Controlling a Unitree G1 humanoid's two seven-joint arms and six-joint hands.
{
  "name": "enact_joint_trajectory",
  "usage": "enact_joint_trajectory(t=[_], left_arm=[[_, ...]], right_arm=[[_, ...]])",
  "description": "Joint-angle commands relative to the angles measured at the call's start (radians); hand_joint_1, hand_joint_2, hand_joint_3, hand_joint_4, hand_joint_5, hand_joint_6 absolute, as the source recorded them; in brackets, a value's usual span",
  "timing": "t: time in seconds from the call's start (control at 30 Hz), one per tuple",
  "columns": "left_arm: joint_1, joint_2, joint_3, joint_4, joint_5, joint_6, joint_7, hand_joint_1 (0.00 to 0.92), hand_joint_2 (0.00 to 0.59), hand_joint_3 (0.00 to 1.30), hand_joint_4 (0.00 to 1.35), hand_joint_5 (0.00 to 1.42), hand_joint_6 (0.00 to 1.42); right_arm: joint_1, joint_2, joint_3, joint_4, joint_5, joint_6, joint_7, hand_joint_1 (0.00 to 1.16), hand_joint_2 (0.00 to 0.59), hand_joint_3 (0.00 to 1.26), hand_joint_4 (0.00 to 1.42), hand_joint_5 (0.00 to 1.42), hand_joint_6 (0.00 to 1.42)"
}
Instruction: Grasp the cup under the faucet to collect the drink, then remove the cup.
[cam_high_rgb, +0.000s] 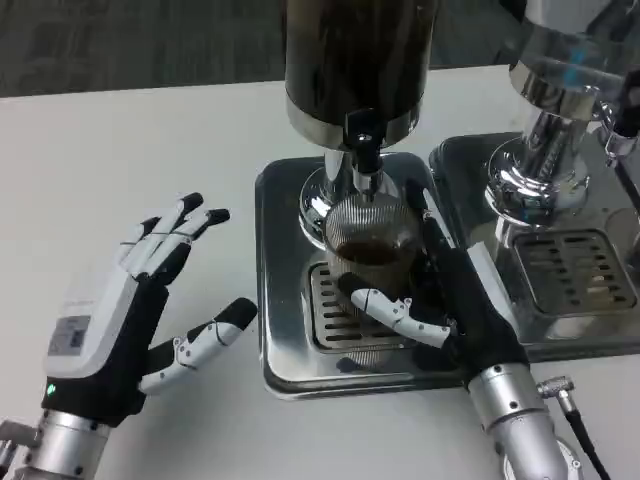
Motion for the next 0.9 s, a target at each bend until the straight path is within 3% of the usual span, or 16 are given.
enact_joint_trajectory(t=[0.03,0.47,0.9], left_arm=[[0.017,-0.002,-0.003,-0.014,-0.001,0.013,0.004,0.000,0.192,0.24,0.09,0.20,0.10],[0.028,-0.008,-0.003,-0.038,-0.005,0.026,0.006,0.000,0.204,0.25,0.10,0.22,0.11],[0.041,-0.008,0.001,-0.058,-0.007,0.036,0.007,0.000,0.206,0.26,0.10,0.22,0.12]], right_arm=[[-0.016,0.003,0.002,0.027,0.017,-0.016,0.025,0.77,0.173,0.00,0.00,0.03,0.20],[-0.036,0.005,0.018,0.040,0.018,0.005,0.057,0.82,0.164,0.01,0.16,0.22,0.33],[-0.042,0.037,-0.013,0.067,0.045,0.022,0.016,0.92,0.192,0.34,0.48,0.47,0.59]])
